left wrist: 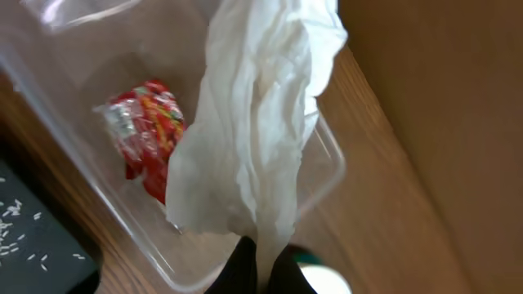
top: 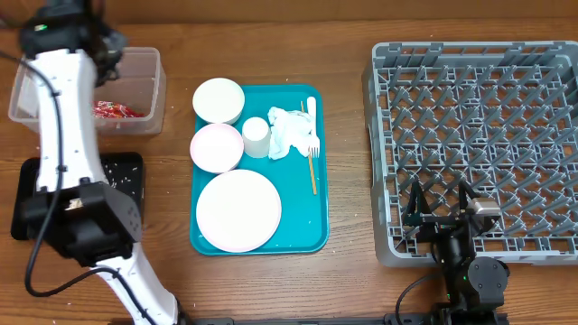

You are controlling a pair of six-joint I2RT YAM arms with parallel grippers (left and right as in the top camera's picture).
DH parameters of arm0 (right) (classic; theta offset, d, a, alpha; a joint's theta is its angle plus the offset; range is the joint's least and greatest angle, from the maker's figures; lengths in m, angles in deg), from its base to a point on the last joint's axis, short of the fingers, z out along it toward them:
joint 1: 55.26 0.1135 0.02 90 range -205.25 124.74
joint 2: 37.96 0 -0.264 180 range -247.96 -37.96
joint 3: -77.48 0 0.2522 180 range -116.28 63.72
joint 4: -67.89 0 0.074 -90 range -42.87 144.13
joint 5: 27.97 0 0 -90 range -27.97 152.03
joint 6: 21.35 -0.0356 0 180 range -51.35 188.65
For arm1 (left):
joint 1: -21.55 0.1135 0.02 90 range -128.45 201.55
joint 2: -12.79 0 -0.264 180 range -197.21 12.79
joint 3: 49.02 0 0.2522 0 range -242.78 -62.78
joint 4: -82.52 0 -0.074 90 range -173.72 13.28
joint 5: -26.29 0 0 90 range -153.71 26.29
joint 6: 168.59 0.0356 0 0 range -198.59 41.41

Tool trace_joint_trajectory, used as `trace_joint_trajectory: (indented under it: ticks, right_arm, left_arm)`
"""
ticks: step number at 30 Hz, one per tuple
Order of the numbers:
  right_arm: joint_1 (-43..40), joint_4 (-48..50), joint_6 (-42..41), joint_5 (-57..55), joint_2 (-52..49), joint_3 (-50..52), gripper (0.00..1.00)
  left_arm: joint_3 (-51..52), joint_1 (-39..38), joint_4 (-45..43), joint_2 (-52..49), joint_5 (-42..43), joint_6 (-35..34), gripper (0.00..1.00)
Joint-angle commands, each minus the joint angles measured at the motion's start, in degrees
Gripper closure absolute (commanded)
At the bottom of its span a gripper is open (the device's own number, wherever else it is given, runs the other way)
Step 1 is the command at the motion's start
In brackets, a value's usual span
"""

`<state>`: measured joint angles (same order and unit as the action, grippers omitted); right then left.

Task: Sort waste into correct bins and load items into the dishwasher rack
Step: 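Release the tissue into the clear plastic bin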

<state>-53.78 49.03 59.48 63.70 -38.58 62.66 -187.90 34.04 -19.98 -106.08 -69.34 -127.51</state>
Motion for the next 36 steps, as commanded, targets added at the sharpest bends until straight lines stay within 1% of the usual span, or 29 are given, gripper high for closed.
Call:
trace_joint_trajectory:
  ticks: [1, 3, 5, 6, 7, 8, 9, 10, 11, 13, 15, 18, 19, 22, 23, 24, 26, 28, 29, 32, 34, 36]
  right_arm:
    - [-0.2, 0.4, 0.2, -0.1, 0.4, 0.6, 0.0]
    - [-0.2, 0.4, 0.2, -0.1, 0.4, 0.6, 0.0]
    - [-0.2, 0.4, 0.2, -0.1, 0.4, 0.6, 0.0]
    - [-0.2, 0.4, 0.2, -0.1, 0.4, 0.6, 0.0]
    - [-0.2, 0.4, 0.2, -0.1, 0.4, 0.6, 0.0]
    - [-0.2, 0.4, 0.2, -0.1, 0.4, 0.6, 0.0]
    - [-0.2, 0.4, 0.2, -0.1, 0.4, 0.6, 0.0]
    - [-0.2, 0.4, 0.2, -0.1, 0.4, 0.6, 0.0]
    - [-0.2, 0.4, 0.2, -0.1, 0.4, 0.6, 0.0]
    - [-0.2, 0.4, 0.2, -0.1, 0.4, 0.6, 0.0]
    - [-0.2, 0.4, 0.2, -0.1, 0.4, 0.6, 0.0]
    - [-0.2, 0.4, 0.2, -0.1, 0.4, 0.6, 0.0]
    - [-0.2, 0.4, 0.2, -0.1, 0.4, 0.6, 0.0]
    - [-0.2, 0.4, 0.2, -0.1, 0.4, 0.6, 0.0]
    - [-0.2, 0.4, 0.2, -0.1, 0.4, 0.6, 0.0]
    - [-0.2, 0.4, 0.2, -0.1, 0.4, 0.6, 0.0]
    - [-0.2, 0.4, 0.2, -0.1, 0.4, 0.6, 0.0]
    - [-0.2, 0.4, 0.2, -0.1, 0.4, 0.6, 0.0]
    - [-0.2, 0.4, 0.2, -0.1, 0.4, 0.6, 0.0]
    - [-0.2, 0.4, 0.2, -0.1, 0.4, 0.6, 0.0]
    - [-0.2, 0.4, 0.2, -0.1, 0.4, 0.6, 0.0]
    - [-0.2, 0.4, 0.2, -0.1, 0.4, 0.6, 0.0]
  left_arm:
    - [0.6, 3.0, -1.3, -2.8, 5.2, -8.1, 0.75]
    - [0.6, 4.2, -2.7, -4.3, 5.5, -8.1, 0.44]
    - [0.6, 4.7, -3.1, -4.8, 5.7, -7.6, 0.46]
    - [0.6, 4.7, -3.2, -4.8, 5.8, -7.0, 0.45]
    - [0.6, 4.6, -3.2, -4.8, 6.2, -6.1, 0.42]
    - [0.5, 4.6, -3.2, -4.7, 7.5, -4.4, 0.34]
    - [0.3, 4.6, -3.2, -4.7, 10.2, -1.7, 0.2]
    - [0.1, 4.6, -3.1, -4.7, 12.6, 0.0, 0.18]
    - [-0.2, 4.5, -3.1, -4.7, 17.4, 2.9, 0.18]
    - [-0.7, 3.9, -2.7, -4.1, 24.5, 5.8, 0.26]
    - [-0.7, 2.6, -2.2, -2.8, 26.0, 6.0, 0.27]
    - [-0.7, -2.1, -2.5, 0.8, 25.9, 9.9, 0.26]
    - [-0.7, -4.8, -2.8, 2.5, 25.3, 12.5, 0.24]
    - [-0.7, -14.8, -2.6, 6.4, 19.4, 21.0, 0.17]
    - [-0.7, -18.6, -2.1, 6.6, 17.6, 23.7, 0.13]
    - [-0.6, -23.8, -0.7, 6.4, 15.6, 25.8, 0.04]
    - [-0.6, -30.1, 1.1, 5.2, 12.0, 26.2, 0.01]
    - [-0.6, -37.6, 3.1, 2.5, 5.6, 26.4, 0.01]
    - [-0.6, -42.1, 4.3, -0.6, 2.5, 26.4, 0.01]
    - [-0.6, -46.8, 8.0, -5.3, 1.8, 24.6, 0.02]
    - [-0.6, -49.0, 11.3, -8.7, 1.6, 19.6, 0.07]
    - [-0.6, -50.1, 13.0, -10.8, 0.4, 16.5, 0.07]
